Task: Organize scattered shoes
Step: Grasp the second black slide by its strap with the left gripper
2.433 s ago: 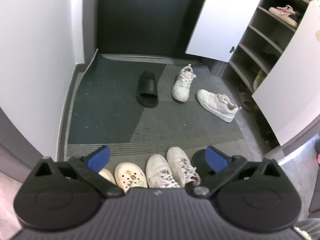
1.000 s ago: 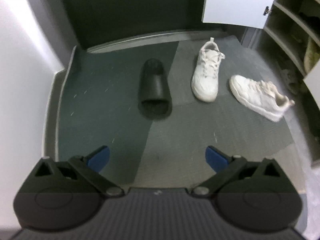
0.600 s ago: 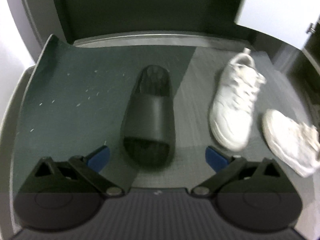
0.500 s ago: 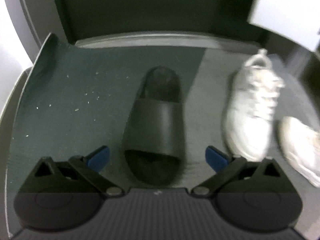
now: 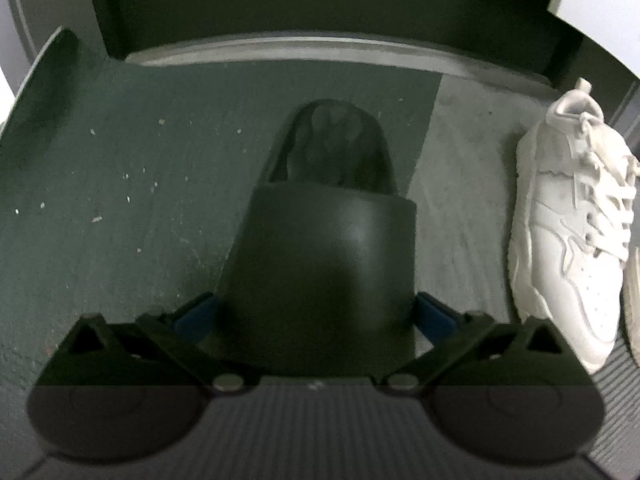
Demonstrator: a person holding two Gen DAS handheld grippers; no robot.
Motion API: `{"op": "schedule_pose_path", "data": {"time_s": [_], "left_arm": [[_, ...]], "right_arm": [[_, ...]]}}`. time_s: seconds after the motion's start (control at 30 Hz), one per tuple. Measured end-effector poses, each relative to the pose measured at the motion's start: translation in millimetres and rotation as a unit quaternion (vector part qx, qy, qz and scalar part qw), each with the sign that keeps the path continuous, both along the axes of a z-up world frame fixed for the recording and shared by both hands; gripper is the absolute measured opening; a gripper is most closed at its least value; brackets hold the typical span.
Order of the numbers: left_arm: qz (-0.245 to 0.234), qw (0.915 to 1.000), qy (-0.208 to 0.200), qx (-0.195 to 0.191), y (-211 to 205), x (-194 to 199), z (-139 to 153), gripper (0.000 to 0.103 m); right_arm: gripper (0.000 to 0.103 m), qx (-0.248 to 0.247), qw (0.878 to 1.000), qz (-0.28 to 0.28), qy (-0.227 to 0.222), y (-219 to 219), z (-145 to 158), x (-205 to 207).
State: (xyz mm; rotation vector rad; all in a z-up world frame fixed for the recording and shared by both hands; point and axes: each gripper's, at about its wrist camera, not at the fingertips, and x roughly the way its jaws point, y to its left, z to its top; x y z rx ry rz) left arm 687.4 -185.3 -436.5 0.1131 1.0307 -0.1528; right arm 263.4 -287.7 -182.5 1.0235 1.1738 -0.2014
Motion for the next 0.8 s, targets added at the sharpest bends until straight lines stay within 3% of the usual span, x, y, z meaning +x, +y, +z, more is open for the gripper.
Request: {"op": "schedule_pose_path", "data": {"time_s": [0.07,0.17,0.23,0.37,0.43,0.47,0.53,0.63,0.7,0.8], "left_arm": [[-0.007,0.9999,-0.004,0.007,-2,-5,4,0.097],[-0.023,0.9997,-0.008,0.004,3,-20,15,0.082],[-0.066,0.9968,-0.034,0.029,0,-42,24,0.074],[-0.118,0.9916,-0.037,0.040,4,-84,27,0.068],[-0.141,0.9880,-0.045,0.044,8,-105,32,0.048],[-0.142,0.9880,-0.046,0.039,10,-109,35,0.033],[-0.124,0.9916,-0.032,0.012,23,-115,42,0.033],[-0.085,0.9960,-0.026,-0.017,41,-110,45,0.056],[-0.080,0.9959,-0.037,-0.020,48,-104,46,0.073],[-0.090,0.9939,-0.062,-0.014,50,-100,52,0.090]], "right_arm": [[0.103,0.002,1.000,0.000,-0.003,0,2,2],[0.103,0.004,1.000,0.002,-0.011,2,9,3],[0.103,0.005,1.000,0.004,-0.016,4,12,2],[0.103,0.005,1.000,0.009,-0.024,8,21,-2],[0.103,0.004,1.000,0.007,-0.029,10,25,-6],[0.103,0.004,0.999,0.005,-0.032,11,28,-8],[0.103,0.006,0.999,0.002,-0.036,14,30,-12],[0.103,0.015,0.999,0.004,-0.045,19,35,-19],[0.103,0.022,0.998,0.008,-0.051,22,36,-22],[0.103,0.028,0.998,0.012,-0.055,24,38,-24]]}}
